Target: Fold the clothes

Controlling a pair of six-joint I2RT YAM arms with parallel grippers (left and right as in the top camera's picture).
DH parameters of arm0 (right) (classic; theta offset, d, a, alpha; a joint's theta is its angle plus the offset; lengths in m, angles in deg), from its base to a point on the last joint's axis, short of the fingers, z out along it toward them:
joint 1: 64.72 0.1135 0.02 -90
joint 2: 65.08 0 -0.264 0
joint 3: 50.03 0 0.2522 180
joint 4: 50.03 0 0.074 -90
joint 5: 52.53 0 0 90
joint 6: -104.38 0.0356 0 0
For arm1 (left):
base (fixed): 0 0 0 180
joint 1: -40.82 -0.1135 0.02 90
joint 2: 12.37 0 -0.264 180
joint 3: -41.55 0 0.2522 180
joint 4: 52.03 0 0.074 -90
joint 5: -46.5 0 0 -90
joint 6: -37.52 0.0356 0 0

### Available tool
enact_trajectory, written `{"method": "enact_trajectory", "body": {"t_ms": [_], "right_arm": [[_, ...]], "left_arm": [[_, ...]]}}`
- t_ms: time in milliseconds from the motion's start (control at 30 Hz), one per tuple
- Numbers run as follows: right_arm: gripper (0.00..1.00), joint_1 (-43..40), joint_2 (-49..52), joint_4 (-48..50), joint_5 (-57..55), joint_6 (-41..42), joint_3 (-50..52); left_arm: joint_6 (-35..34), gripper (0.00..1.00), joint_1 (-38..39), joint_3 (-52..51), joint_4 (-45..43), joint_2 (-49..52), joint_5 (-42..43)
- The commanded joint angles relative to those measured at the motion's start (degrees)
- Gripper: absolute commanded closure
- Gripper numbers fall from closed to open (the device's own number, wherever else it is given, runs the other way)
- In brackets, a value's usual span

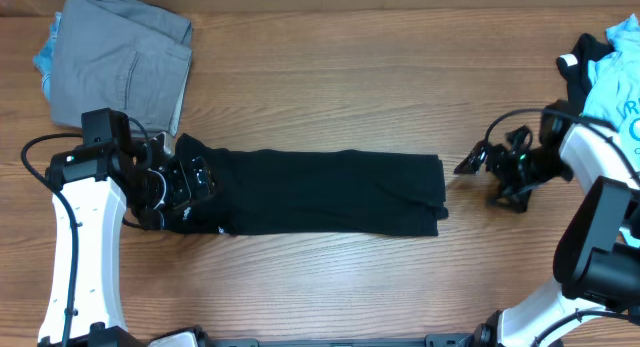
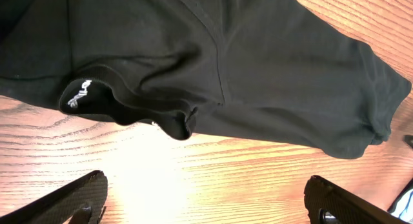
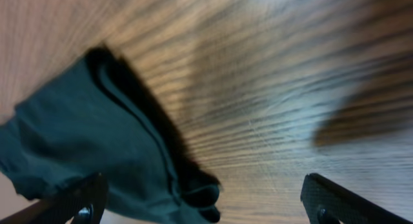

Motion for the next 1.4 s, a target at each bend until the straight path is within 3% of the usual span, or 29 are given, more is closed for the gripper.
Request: {"method": "enact_trajectory", "body": {"t_ms": [0, 467, 500, 533, 600, 767, 1367], "right_arm": [[0.00, 0.85, -0.07, 3.02, 3.85, -2.54, 4.42], [0.03, 11.30, -0.04, 11.19, 5.03, 2.49, 14.36], [0.09, 11.80, -0.07, 11.10, 4.72, 3.43, 14.36], [0.25, 12.31, -0.04, 11.13, 4.61, 3.98, 14.36], [0.48, 12.48, -0.07, 11.23, 4.39, 5.07, 14.36], [0.96, 12.48, -0.07, 11.96, 2.95, 5.95, 14.23], [0.96, 9.35, -3.41, -1.01, -9.75, 11.04, -2.47]], "left_arm": [[0.07, 0.00, -0.26, 0.17, 0.15, -0.44, 1.42], [0.07, 0.00, -0.26, 0.17, -0.24, -0.44, 1.40], [0.07, 0.00, -0.26, 0.17, -0.24, -0.44, 1.40], [0.07, 0.00, -0.26, 0.17, -0.24, -0.44, 1.42], [0.07, 0.00, -0.26, 0.17, -0.22, -0.44, 1.38], [0.09, 0.00, -0.26, 0.17, -0.02, -0.44, -0.04], [0.31, 0.00, -0.28, 0.17, 0.76, -0.44, -1.22]]}}
